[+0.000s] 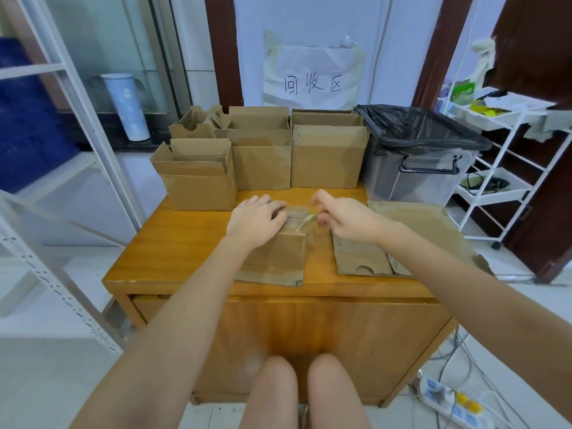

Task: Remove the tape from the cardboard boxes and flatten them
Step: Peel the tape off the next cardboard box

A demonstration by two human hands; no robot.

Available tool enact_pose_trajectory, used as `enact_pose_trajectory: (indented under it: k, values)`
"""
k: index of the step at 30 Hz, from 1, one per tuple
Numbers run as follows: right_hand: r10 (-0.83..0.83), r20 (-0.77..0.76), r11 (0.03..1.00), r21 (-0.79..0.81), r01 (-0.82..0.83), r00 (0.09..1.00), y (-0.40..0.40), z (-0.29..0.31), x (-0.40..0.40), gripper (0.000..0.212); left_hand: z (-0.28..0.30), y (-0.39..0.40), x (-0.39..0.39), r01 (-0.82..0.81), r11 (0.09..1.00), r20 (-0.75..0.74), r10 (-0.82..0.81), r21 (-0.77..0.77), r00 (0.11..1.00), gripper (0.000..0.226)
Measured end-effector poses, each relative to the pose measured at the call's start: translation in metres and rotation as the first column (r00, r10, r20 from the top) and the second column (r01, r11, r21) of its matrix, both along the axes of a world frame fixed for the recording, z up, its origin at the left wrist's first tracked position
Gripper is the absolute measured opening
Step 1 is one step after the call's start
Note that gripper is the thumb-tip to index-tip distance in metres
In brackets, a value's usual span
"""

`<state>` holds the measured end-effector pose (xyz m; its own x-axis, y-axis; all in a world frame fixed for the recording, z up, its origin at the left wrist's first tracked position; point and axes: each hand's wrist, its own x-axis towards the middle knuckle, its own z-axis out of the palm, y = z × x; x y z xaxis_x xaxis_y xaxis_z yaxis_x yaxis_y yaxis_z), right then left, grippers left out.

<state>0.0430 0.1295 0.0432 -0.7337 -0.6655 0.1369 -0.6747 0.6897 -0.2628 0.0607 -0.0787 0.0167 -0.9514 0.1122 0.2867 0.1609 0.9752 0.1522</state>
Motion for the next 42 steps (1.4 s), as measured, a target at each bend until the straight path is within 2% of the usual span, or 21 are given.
enact_pose_trajectory:
  k: [1,3,5,7,9,11,14,18,23,29,32,35,37,42]
  values:
    - [-0.008,0.106,0.992,-0.123,0.021,0.994,0.0,-0.001,-0.001,0.016,0.0,0.0,0.0,0.0,1.0,0.0,0.0,0.0,1.0,0.044]
    - [0.004,0.277,0.937,-0.338,0.094,0.961,0.0,-0.003,-0.003,0.009,0.0,0.001,0.001,-0.003,1.0,0.001,0.003,0.002,1.0,0.044]
    - [0.006,0.317,0.901,-0.413,0.133,0.948,-0.002,-0.005,-0.005,0.011,0.0,0.001,0.001,-0.003,1.0,0.001,0.003,0.002,1.0,0.044]
    - [-0.016,0.286,0.901,-0.411,0.138,0.958,-0.004,-0.008,-0.008,0.012,0.001,0.001,0.001,-0.002,1.0,0.001,0.002,0.002,1.0,0.044]
    - [-0.073,0.185,0.911,-0.387,0.141,0.98,-0.006,-0.012,-0.012,0.013,0.002,0.001,0.001,-0.002,1.0,0.005,0.002,-0.003,1.0,0.044]
    - [-0.201,0.113,0.894,-0.384,0.23,0.973,-0.009,-0.01,-0.012,0.021,0.001,0.001,0.001,-0.003,1.0,0.007,0.003,-0.004,1.0,0.044]
    - [-0.31,0.116,0.863,-0.383,0.33,0.944,-0.017,-0.002,-0.006,0.026,0.0,0.0,0.001,-0.006,1.0,0.003,0.006,-0.008,1.0,0.044]
    - [-0.315,0.109,0.9,-0.282,0.333,0.943,-0.027,0.001,0.004,0.02,0.0,0.0,0.0,0.004,1.0,0.0,-0.004,-0.008,1.0,0.044]
    - [-0.259,0.207,0.847,-0.421,0.325,0.943,-0.029,0.003,0.009,0.019,-0.001,0.0,0.0,0.0,1.0,-0.004,0.0,-0.002,1.0,0.044]
    - [-0.196,0.208,0.784,-0.554,0.281,0.958,-0.032,0.001,0.023,0.02,0.0,0.001,-0.001,0.0,1.0,-0.006,0.0,-0.004,1.0,0.043]
    - [-0.126,0.249,0.79,-0.56,0.249,0.96,-0.039,-0.001,0.026,0.032,-0.001,0.0,-0.001,-0.003,1.0,-0.017,0.003,-0.011,1.0,0.043]
    - [-0.136,0.262,0.817,-0.516,0.258,0.955,-0.038,-0.003,0.02,0.02,-0.001,0.001,0.001,-0.001,1.0,-0.012,0.001,-0.007,1.0,0.043]
    - [-0.166,0.235,0.826,-0.498,0.265,0.958,-0.036,-0.009,0.015,0.008,0.0,0.001,0.001,0.005,1.0,-0.004,-0.005,-0.004,1.0,0.043]
    - [-0.153,0.074,0.824,-0.542,0.168,0.986,-0.038,-0.02,0.016,0.023,0.0,0.003,0.001,0.021,1.0,-0.013,-0.021,0.0,1.0,0.043]
